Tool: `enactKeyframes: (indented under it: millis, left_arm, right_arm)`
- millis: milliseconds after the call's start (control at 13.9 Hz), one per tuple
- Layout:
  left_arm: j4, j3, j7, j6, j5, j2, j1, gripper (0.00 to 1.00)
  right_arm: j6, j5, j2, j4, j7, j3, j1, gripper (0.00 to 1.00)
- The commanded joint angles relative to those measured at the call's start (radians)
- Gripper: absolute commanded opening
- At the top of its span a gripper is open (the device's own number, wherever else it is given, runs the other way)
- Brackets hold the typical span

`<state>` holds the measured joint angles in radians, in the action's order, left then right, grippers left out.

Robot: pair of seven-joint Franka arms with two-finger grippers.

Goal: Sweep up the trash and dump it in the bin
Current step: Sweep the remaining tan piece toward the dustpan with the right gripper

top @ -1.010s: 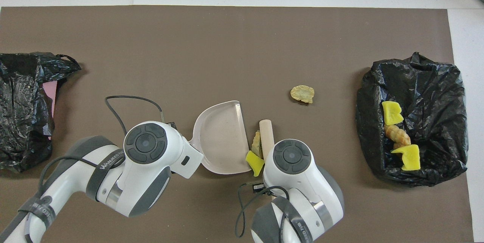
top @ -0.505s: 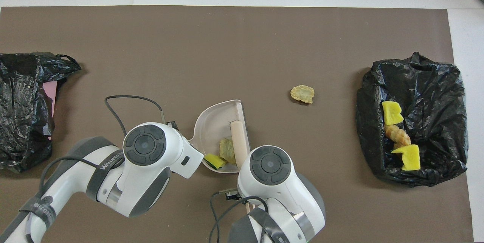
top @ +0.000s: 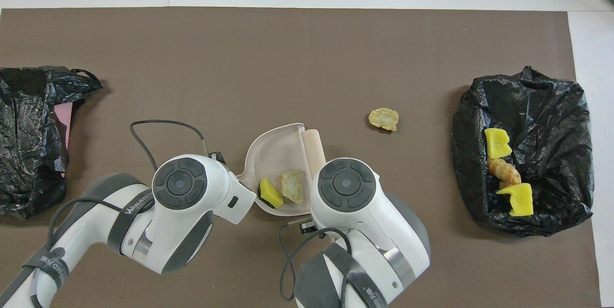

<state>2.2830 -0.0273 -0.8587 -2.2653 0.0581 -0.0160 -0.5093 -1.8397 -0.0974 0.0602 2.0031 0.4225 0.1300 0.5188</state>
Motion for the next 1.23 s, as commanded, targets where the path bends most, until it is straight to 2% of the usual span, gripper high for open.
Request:
enactKeyframes:
  millis: [0,289,505,794,938,1154]
  left_arm:
    - [0.019,0.003,-0.003,-0.03,0.019,-0.007,0.02,0.0]
    - [0.016,0.003,0.004,-0.022,0.019,-0.007,0.021,0.0]
    - [0.015,0.003,0.009,-0.025,0.019,-0.005,0.02,0.0]
    - [0.015,0.004,0.016,-0.02,0.019,-0.005,0.018,0.0]
    - [0.015,0.004,0.026,-0.019,0.019,-0.005,0.018,0.0]
    - [0.015,0.003,0.063,-0.014,0.019,-0.007,0.012,0.0]
  right_arm:
    - [0.023,0.083,0.05,-0.049,-0.102,0.005,-0.104,0.0]
    - [0.086,0.257,0.157,-0.202,-0.177,0.002,-0.244,0.0]
    - [0.065,0.404,0.201,-0.214,-0.261,0.006,-0.318,0.0]
    - [0.06,0.423,0.285,-0.26,-0.263,0.005,-0.33,0.0]
    - [0.037,0.407,0.286,-0.247,-0.269,0.006,-0.362,0.0]
    - [0.056,0.348,0.268,-0.182,-0.28,0.013,-0.33,0.0]
